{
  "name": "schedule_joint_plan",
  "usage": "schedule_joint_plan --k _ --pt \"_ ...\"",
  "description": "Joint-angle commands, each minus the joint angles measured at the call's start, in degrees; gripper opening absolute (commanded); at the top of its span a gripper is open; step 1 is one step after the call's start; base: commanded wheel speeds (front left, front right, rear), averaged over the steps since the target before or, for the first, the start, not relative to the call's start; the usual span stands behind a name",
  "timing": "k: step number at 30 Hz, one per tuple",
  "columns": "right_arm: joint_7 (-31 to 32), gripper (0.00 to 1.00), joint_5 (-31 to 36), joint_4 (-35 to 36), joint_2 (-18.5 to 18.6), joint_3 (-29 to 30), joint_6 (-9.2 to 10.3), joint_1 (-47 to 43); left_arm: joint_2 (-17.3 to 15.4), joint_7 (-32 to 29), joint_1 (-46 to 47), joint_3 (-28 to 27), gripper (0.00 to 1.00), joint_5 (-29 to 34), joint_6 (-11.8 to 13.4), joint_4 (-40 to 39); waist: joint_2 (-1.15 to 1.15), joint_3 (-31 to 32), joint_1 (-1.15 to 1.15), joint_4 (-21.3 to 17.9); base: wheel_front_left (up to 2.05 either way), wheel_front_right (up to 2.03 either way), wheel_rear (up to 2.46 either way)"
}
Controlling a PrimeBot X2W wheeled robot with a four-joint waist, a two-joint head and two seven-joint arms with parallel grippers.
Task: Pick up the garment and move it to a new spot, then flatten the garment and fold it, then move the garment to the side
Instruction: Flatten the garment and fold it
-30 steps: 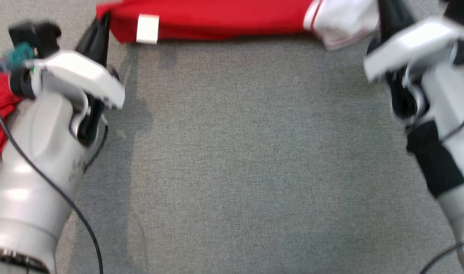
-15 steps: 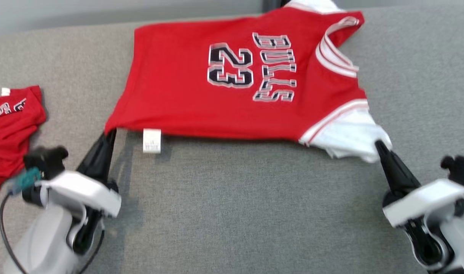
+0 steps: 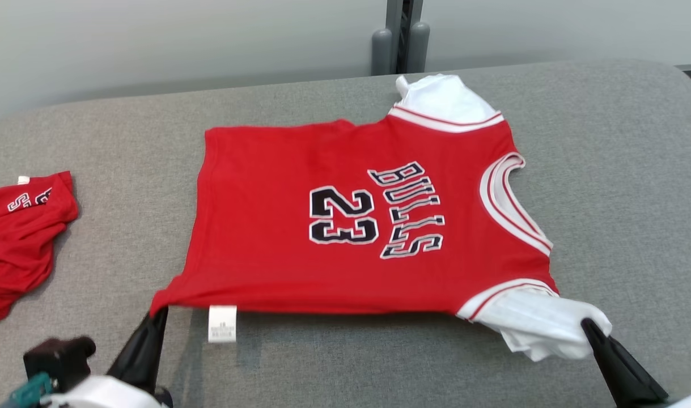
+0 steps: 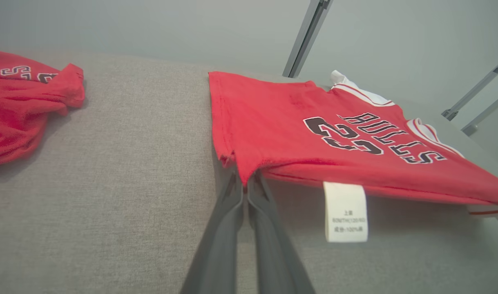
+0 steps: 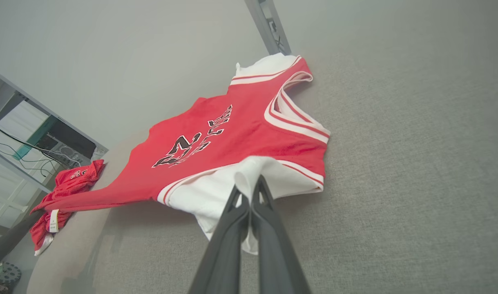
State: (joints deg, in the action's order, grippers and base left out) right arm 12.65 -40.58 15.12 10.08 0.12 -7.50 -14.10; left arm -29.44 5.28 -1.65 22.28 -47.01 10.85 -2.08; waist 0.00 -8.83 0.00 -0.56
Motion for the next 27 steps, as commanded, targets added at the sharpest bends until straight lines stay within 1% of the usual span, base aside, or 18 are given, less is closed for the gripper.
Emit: schedule_joint_plan --k 1,4,7,8,11,13,16,20,23,25,27 --pt "3.36 0.0 1.61 3.44 -1.9 2.32 0.02 -2.43 -1.24 -0.91 -3.56 -0.72 0.0 -0.06 2.99 -4.11 0.0 0.53 0.0 -0.34 0.0 0.0 0.0" --pt "8.2 0.0 4.16 8.61 -4.22 5.85 0.01 -5.32 -2.35 -2.62 -8.56 -1.15 0.0 0.32 7.4 -10.94 0.0 0.84 0.0 -0.28 0.0 0.0 0.0" --pt "11.83 0.0 5.71 11.81 -5.68 9.05 0.02 -7.32 -3.26 -4.32 -12.08 -1.63 0.0 0.34 10.9 -15.74 0.0 1.19 0.0 -0.05 0.0 0.0 0.0" --pt "11.83 0.0 5.71 11.81 -5.68 9.05 0.02 -7.32 -3.26 -4.32 -12.08 -1.63 0.0 0.34 10.9 -15.74 0.0 1.19 0.0 -0.05 0.0 0.0 0.0" --pt "14.23 0.0 6.86 14.08 -6.49 11.43 0.02 -8.08 -3.74 -5.55 -14.15 -1.54 0.0 0.59 13.19 -19.62 0.0 1.29 0.0 0.29 0.0 0.0 0.0" --pt "15.27 0.0 6.74 14.91 -6.79 12.35 0.02 -7.91 -3.8 -6.18 -14.63 -1.24 0.0 0.7 13.84 -21.29 0.0 1.28 0.0 0.58 0.0 0.0 0.0" --pt "16.81 0.0 7.43 14.88 -7.03 12.8 0.02 -6.85 -4.08 -6.88 -13.66 -0.73 0.0 0.87 13.77 -21.85 0.0 0.95 0.0 0.86 0.0 0.0 0.0" --pt "19.13 0.0 8.34 13.77 -7.07 11.78 0.02 -4.27 -4.92 -8.03 -10.67 -0.23 0.0 1.32 12.29 -21.04 0.0 -0.33 0.0 0.73 0.0 0.0 0.0" --pt "21.51 0.0 9.8 11.82 -6.85 10.28 0.02 0.25 -5.44 -9.28 -7.23 0.12 0.0 1.17 10.61 -19.43 0.0 -2.16 0.0 0.12 0.0 0.0 0.0" --pt "22.9 0.0 11.29 10.04 -5.52 9.03 0.02 4.29 -5.51 -10.11 -4.65 0.47 0.0 1.03 9.17 -17.94 0.0 -3.66 0.0 -0.23 0.0 0.0 0.0" --pt "24.35 0.0 11.06 7.81 -4.53 7.1 0.01 8.77 -5.83 -11.03 -2.08 0.8 0.0 0.84 7.79 -15.95 0.0 -5.31 0.0 -0.55 0.0 0.0 0.0"
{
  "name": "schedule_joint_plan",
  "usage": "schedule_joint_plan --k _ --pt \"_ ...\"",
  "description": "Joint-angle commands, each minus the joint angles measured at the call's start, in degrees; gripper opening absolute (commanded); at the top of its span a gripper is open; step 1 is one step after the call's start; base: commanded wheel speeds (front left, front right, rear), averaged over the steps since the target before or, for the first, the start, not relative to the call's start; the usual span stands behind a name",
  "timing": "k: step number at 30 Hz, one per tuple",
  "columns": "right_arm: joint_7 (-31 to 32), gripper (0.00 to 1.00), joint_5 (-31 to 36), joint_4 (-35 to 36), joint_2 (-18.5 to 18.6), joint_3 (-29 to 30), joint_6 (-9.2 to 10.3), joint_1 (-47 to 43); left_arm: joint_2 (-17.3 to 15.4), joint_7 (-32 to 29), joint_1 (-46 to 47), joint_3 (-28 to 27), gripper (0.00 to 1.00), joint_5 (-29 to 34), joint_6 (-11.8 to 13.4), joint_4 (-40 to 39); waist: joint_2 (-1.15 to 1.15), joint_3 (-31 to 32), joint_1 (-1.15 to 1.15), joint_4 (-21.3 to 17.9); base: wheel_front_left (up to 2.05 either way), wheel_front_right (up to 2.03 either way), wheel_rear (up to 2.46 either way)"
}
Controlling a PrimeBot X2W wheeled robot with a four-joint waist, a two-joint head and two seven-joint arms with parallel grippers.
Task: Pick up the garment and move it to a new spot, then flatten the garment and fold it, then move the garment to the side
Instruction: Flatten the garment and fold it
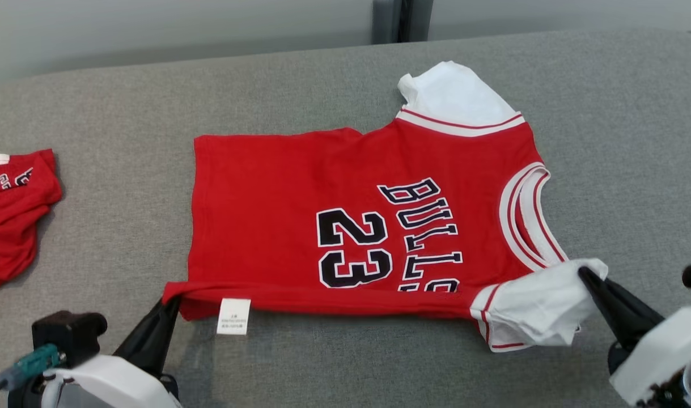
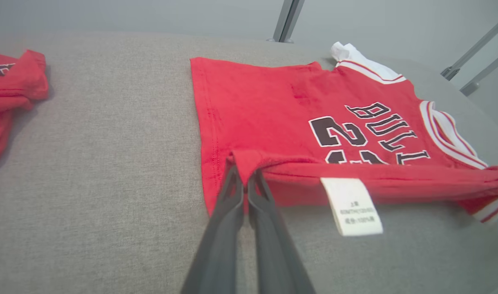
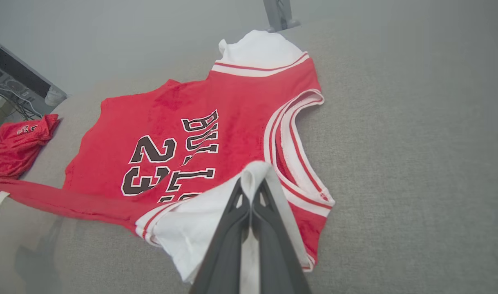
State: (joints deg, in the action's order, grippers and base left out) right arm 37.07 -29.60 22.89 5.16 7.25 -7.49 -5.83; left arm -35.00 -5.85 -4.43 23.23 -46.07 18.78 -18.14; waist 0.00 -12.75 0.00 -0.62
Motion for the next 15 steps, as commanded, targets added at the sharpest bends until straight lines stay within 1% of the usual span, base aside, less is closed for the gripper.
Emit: schedule_joint_plan --k 1,3,5,8,10,12,15 --pt "0.49 0.0 0.64 -1.28 1.45 -0.53 0.0 2.84 0.01 -0.25 2.06 -0.06 0.0 -0.49 -0.82 1.1 0.0 -2.25 0.0 -0.53 0.0 0.0 0.0" --pt "1.33 0.0 -0.07 -4.1 2.13 -2.37 0.0 7.04 0.35 -0.77 4.6 0.19 0.0 -0.71 -2.12 3.21 0.0 -3.91 0.0 -0.59 0.0 0.0 0.0" --pt "2.27 0.0 0.37 -7.38 3.6 -3.77 0.0 11.03 0.94 -1.04 6.74 0.52 0.0 -1.35 -3.46 5.87 0.0 -5.43 0.0 -0.49 0.0 0.0 0.0" --pt "2.22 0.0 0.26 -11.88 5.02 -5.99 0.0 16.05 2.15 -0.7 10.0 1.01 0.0 -1.74 -5.41 9.51 0.0 -7.45 0.0 0.22 0.0 0.0 0.0" --pt "1.66 0.0 0.97 -14.57 6.45 -7.04 0.0 18.51 2.99 -0.4 11.54 1.4 0.0 -1.83 -6.48 11.72 0.0 -8.45 0.0 0.73 0.0 0.0 0.0" --pt "0.75 0.0 0.47 -16.91 6.67 -7.87 0.0 20.38 3.83 0.11 12.92 1.89 0.0 -1.75 -7.43 13.72 0.0 -9.06 0.0 1.23 0.0 0.0 0.0" --pt "-1.24 0.0 0.69 -19.92 7.96 -8.52 0.0 22.33 5.29 1.2 14.99 2.46 0.0 -1.8 -9.04 16.89 0.0 -9.57 0.0 1.77 0.0 0.0 0.0"
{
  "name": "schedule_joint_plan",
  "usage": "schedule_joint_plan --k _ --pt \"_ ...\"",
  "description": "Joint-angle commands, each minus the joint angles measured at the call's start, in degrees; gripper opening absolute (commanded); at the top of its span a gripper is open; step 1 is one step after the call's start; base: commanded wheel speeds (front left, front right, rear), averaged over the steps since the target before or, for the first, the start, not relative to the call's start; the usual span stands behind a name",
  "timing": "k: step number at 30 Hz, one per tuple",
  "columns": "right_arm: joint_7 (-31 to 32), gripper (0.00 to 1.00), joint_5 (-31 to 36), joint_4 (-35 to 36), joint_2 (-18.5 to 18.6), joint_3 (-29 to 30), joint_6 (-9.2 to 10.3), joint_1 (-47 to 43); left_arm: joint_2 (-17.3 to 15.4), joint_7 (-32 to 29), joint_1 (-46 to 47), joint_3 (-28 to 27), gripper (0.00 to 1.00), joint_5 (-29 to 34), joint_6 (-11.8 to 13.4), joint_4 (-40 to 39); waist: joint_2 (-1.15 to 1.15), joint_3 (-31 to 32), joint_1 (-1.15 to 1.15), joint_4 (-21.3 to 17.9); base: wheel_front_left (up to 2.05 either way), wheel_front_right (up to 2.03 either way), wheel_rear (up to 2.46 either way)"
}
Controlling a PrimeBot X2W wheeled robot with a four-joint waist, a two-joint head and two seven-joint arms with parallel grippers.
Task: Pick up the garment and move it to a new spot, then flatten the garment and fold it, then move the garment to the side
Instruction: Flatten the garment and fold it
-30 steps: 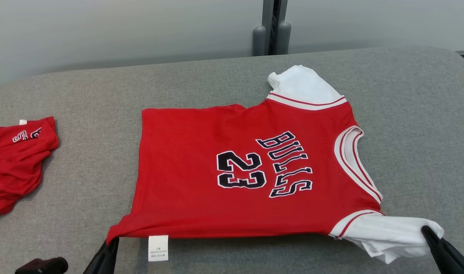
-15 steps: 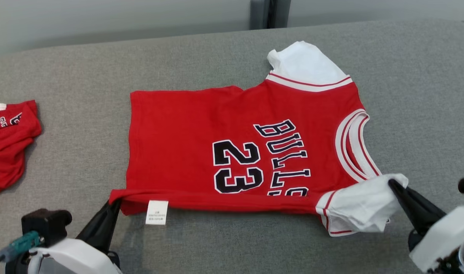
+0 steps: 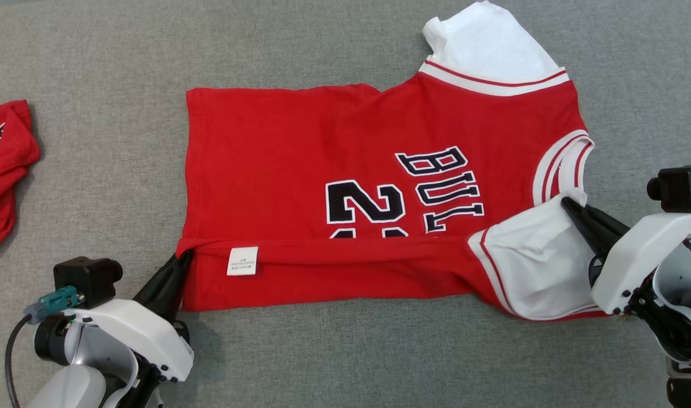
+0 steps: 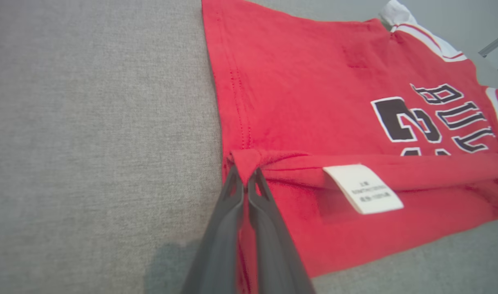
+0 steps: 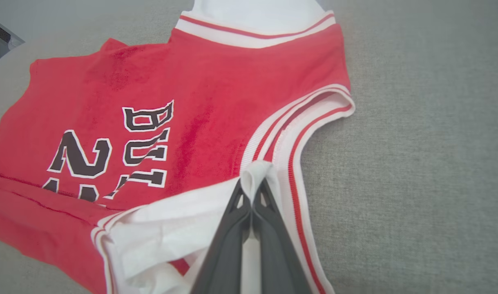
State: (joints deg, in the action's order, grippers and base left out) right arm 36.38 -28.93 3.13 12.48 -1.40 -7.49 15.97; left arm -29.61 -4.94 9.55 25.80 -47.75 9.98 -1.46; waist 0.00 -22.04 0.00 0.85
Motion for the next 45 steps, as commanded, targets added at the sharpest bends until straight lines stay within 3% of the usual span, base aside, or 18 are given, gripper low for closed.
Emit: schedule_joint_plan --k 1,2,3,4,5,6,11,14,15,18,25,32,45 --pt "-1.27 0.0 0.32 -1.13 1.09 -0.25 0.0 0.94 0.26 0.56 1.5 0.12 0.0 0.04 -0.71 1.28 0.0 -0.35 0.0 0.4 0.0 0.0 0.0" --pt "-2.23 0.0 0.32 -1.9 1.27 -0.53 0.0 1.24 0.66 0.79 1.98 0.4 0.0 0.07 -1.19 2.17 0.0 -0.38 0.0 0.48 0.0 0.0 0.0" --pt "-3.29 0.0 -0.08 -2.56 1.27 -0.68 0.0 1.56 1.03 1.11 2.46 0.54 0.1 -0.03 -1.65 2.95 0.0 -0.38 0.0 0.55 0.0 0.0 0.0" --pt "-4.26 0.1 -0.42 -3.27 1.37 -0.92 0.0 1.76 1.21 1.48 2.86 0.58 0.43 0.05 -1.89 3.83 0.0 -0.31 0.0 0.59 0.0 0.0 0.0" --pt "-5.54 0.59 -0.78 -3.59 1.41 -1.15 0.0 1.83 1.5 1.96 3.15 0.5 0.97 0.19 -2.0 4.52 0.0 -0.18 0.0 0.61 0.0 0.0 0.0" --pt "-7.1 1.0 -1.33 -3.82 1.22 -1.12 0.0 1.84 1.93 2.5 3.38 0.48 1.0 0.23 -2.25 5.04 0.0 0.04 0.0 0.62 0.0 0.0 0.0" --pt "-14.43 1.0 -2.1 -4.62 0.94 -0.59 0.0 0.58 3.12 5.53 3.57 -0.18 1.0 0.34 -2.29 6.14 0.0 1.31 0.0 0.48 0.0 0.0 0.0" --pt "-22.23 1.0 -0.89 -4.11 0.78 0.48 0.0 -0.71 3.96 9.18 2.96 -1.49 1.0 1.12 -1.18 6.15 0.0 2.54 0.0 0.22 0.0 0.0 0.0" --pt "-27.9 1.0 0.52 -3.88 0.38 1.48 0.0 -1.53 4.41 11.99 2.39 -2.47 1.0 1.94 -0.2 5.78 0.0 3.4 0.0 -0.08 0.0 0.0 0.0" --pt "-35.42 1.0 4.86 -4.08 -0.12 2.83 0.0 -2.42 4.6 16.17 1.81 -3.91 1.0 4.01 1.61 5.17 0.0 4.6 0.0 -0.62 0.0 0.0 0.0" --pt "-46.34 1.0 13.37 -5.33 -2.02 2.43 0.0 -4.48 5.72 19.93 0.3 -7.31 1.0 12.21 4.94 2.7 0.0 7.52 0.0 -0.87 0.0 0.0 0.0" --pt "-49.38 1.0 16.98 -7.11 -4.02 2.34 0.0 -8.15 7.87 20.01 -3.17 -10.78 1.0 19.31 4.03 0.99 0.0 9.71 0.0 -0.6 0.0 0.0 0.0" --pt "-48.16 1.0 16.99 -8.75 -5.16 2.46 0.0 -10.28 10.66 20.04 -5.7 -11.49 1.0 22.67 0.54 4.26 0.0 11.14 0.0 -0.34 0.0 0.0 0.0"
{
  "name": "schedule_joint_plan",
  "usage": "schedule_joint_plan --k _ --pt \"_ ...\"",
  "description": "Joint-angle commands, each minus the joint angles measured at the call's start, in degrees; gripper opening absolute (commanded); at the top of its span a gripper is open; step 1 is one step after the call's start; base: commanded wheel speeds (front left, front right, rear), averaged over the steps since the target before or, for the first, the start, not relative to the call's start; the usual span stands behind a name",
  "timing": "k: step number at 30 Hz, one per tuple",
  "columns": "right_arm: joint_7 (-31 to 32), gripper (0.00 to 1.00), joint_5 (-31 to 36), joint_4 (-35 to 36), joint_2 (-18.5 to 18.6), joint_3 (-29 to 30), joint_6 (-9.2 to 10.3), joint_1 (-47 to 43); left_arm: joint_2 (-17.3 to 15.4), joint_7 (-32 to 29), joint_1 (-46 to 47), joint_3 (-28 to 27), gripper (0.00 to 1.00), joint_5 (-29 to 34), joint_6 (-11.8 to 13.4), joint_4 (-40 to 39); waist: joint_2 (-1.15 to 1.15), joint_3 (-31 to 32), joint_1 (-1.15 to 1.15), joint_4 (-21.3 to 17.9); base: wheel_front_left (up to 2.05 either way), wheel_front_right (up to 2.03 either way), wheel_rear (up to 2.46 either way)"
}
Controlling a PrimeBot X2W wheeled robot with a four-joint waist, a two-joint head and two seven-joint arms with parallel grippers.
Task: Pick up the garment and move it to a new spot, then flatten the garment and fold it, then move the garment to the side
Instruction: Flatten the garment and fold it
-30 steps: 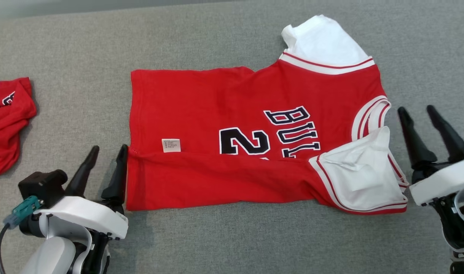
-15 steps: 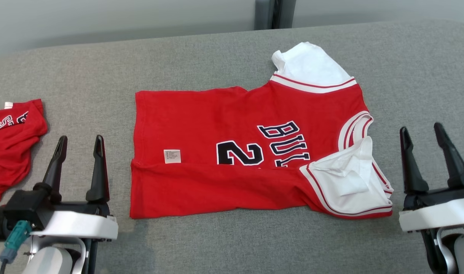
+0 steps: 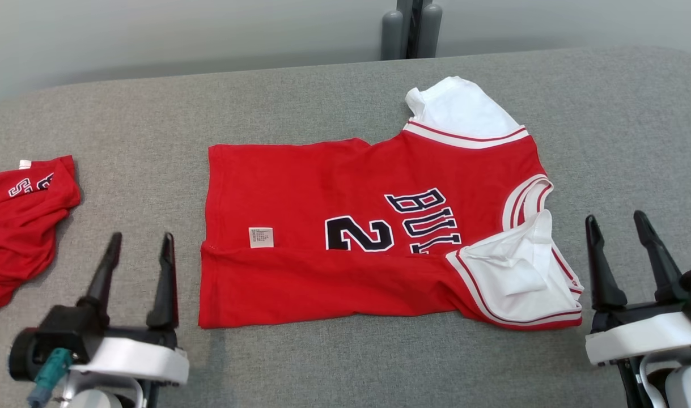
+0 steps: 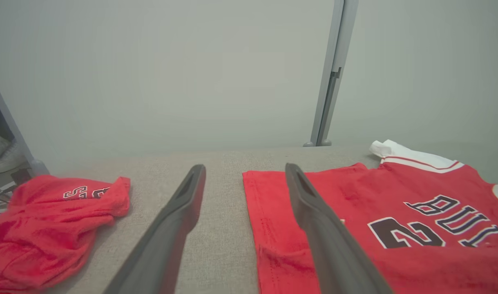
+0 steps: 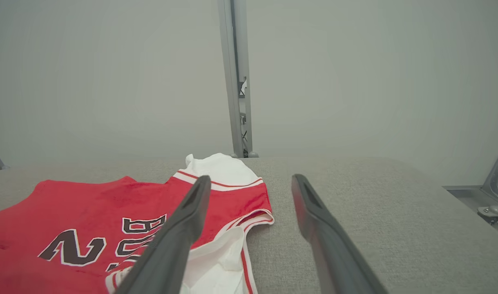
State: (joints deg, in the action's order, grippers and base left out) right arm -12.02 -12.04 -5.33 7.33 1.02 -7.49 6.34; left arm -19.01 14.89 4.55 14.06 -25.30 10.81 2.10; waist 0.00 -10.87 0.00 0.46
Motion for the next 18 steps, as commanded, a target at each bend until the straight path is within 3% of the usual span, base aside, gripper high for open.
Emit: schedule_joint_plan --k 1,18 --pt "0.61 1.0 0.08 -0.62 -0.09 0.0 0.0 -1.13 0.33 0.21 -0.83 0.64 1.0 0.13 -0.67 1.43 0.0 -0.09 0.0 0.06 0.0 0.0 0.0" --pt "3.92 1.0 -0.81 -13.82 -1.41 -0.71 0.0 -1.55 6.04 -0.15 3.28 4.96 1.0 -4.66 -8.57 22.81 0.0 -3.69 0.0 0.79 0.0 0.0 0.0"
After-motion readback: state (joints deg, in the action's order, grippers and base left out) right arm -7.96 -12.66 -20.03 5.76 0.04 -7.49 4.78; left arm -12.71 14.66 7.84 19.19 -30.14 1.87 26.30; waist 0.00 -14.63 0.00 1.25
